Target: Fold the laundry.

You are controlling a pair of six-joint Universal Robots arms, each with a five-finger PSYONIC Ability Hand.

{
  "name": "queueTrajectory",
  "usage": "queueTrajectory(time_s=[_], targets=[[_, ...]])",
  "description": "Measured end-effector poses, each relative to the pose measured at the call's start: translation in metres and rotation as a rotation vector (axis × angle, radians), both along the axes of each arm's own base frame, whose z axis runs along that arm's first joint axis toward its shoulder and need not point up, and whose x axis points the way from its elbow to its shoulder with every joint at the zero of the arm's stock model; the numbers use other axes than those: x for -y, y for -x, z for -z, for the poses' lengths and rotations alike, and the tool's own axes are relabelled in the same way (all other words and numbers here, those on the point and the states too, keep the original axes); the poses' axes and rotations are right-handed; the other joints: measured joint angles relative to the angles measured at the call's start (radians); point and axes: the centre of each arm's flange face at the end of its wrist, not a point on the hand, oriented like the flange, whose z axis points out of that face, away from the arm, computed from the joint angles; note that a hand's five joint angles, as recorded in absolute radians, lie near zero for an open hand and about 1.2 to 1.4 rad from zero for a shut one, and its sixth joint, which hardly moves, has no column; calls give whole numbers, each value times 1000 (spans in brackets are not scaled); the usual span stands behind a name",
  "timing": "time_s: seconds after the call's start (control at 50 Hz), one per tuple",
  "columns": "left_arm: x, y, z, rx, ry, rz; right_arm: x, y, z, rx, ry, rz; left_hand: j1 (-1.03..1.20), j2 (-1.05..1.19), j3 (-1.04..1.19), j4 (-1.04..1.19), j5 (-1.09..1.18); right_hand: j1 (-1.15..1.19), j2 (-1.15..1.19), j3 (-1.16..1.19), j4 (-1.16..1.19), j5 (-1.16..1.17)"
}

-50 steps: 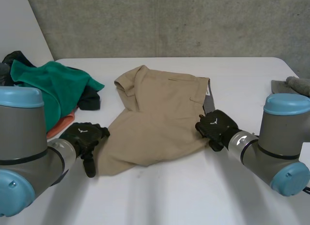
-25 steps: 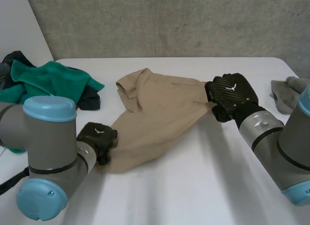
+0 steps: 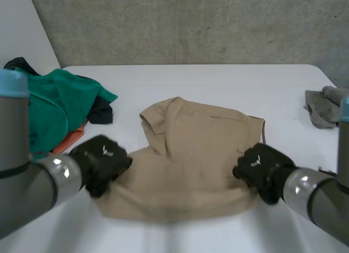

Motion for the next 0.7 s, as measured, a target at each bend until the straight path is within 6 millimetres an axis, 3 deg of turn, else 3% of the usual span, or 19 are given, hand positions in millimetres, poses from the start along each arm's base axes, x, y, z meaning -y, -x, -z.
queueTrajectory(time_s=[0.04, 0.1, 0.12, 0.18, 0.24, 0.28, 0.3, 0.32, 0.34, 0.36, 0.38, 0.4, 0.44, 0.48, 0.56, 0.64, 0.7], targets=[[15, 6, 1, -12, 42, -10, 9, -4, 1, 22, 21, 19, 0, 0, 0, 0, 0, 10, 0, 0, 0, 0], [55, 23, -10, -74, 193, -49, 44, -15, -4, 86, 122, 92, 0, 0, 0, 0, 0, 13, 0, 0, 0, 0], [60, 26, -14, -85, 215, -54, 48, -16, -5, 92, 134, 98, 0, 1, 1, 0, 0, 13, 0, 0, 0, 0], [96, 42, -58, -217, 421, -99, 85, -29, -31, 183, 295, 179, 0, 1, 3, 1, 0, 13, 2, 0, 1, 0], [112, 49, -95, -323, 554, -124, 107, -38, -59, 274, 426, 224, 0, 1, 3, 3, 0, 13, 7, 0, 1, 0], [126, 54, -147, -476, 723, -150, 132, -48, -112, 451, 636, 267, 0, 1, 3, 4, 0, 13, 7, 0, 1, 0], [127, 54, -161, -521, 761, -155, 135, -49, -122, 486, 673, 271, 0, 1, 3, 4, 0, 13, 7, 0, 1, 0], [127, 54, -161, -521, 761, -155, 135, -49, -122, 486, 673, 271, 0, 1, 3, 4, 0, 13, 7, 0, 1, 0], [127, 52, -202, -664, 863, -163, 143, -53, -156, 612, 803, 276, 0, 1, 3, 4, 0, 13, 7, 0, 1, 1], [127, 51, -211, -697, 883, -163, 144, -54, -165, 643, 836, 274, 0, 1, 3, 4, 0, 13, 7, 0, 1, 1], [125, 48, -235, -787, 933, -163, 145, -55, -178, 693, 888, 271, 0, 1, 3, 4, 0, 13, 7, 0, 1, 1], [123, 45, -250, -845, 962, -162, 146, -56, -203, 789, 988, 260, 0, 1, 3, 4, 0, 13, 7, 0, 1, 1], [121, 40, -264, -907, 988, -166, 146, -56, -228, 886, 1095, 240, 0, 1, 3, 4, 0, 13, 7, 0, 1, 1], [123, 36, -271, -940, 992, -177, 144, -56, -243, 947, 1165, 223, 0, 3, 3, 4, 0, 13, 7, 0, 1, 2], [133, 31, -260, -921, 945, -220, 146, -58, -244, 976, 1193, 205, 0, 4, 3, 4, 0, 13, 7, 0, 1, 4], [146, 29, -231, -859, 857, -262, 153, -63, -219, 937, 1119, 208, 0, 4, 3, 4, 0, 13, 7, 0, 1, 4], [155, 31, -200, -806, 779, -278, 160, -66, -183, 880, 1009, 222, 0, 4, 3, 4, 0, 13, 7, 0, 1, 4]])
